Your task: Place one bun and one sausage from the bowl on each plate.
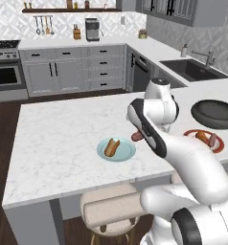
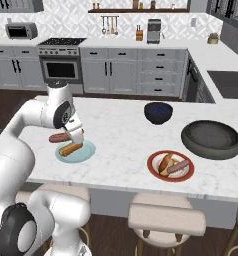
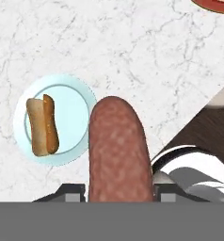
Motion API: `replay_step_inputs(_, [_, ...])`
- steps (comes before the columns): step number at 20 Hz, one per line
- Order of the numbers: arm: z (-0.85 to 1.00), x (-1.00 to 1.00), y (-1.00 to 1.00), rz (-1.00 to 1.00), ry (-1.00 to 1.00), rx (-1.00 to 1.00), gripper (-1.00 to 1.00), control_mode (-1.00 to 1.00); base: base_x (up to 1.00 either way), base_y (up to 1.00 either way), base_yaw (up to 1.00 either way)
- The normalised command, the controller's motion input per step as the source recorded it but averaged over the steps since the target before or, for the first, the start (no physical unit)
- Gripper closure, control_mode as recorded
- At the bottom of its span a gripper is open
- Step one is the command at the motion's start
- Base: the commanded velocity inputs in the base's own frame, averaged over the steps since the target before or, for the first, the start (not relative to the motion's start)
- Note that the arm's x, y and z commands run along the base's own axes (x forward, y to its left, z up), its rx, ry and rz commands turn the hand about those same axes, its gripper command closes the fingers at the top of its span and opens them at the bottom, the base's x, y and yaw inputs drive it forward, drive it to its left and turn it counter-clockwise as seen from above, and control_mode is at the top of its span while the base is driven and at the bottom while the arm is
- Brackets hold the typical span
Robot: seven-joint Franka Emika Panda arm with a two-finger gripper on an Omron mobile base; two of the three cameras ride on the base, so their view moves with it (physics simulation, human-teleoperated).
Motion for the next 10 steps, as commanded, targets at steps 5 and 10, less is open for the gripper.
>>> replay_step_inputs(5, [-0.65, 0.70, 0.00, 0.29, -0.01, -0.01, 1.00, -1.00, 0.00, 0.00, 0.00])
replay_step_inputs(10, [-0.65, 0.58, 0.04, 0.25, -0.02, -0.01, 1.00, -1.00, 0.00, 0.00, 0.00])
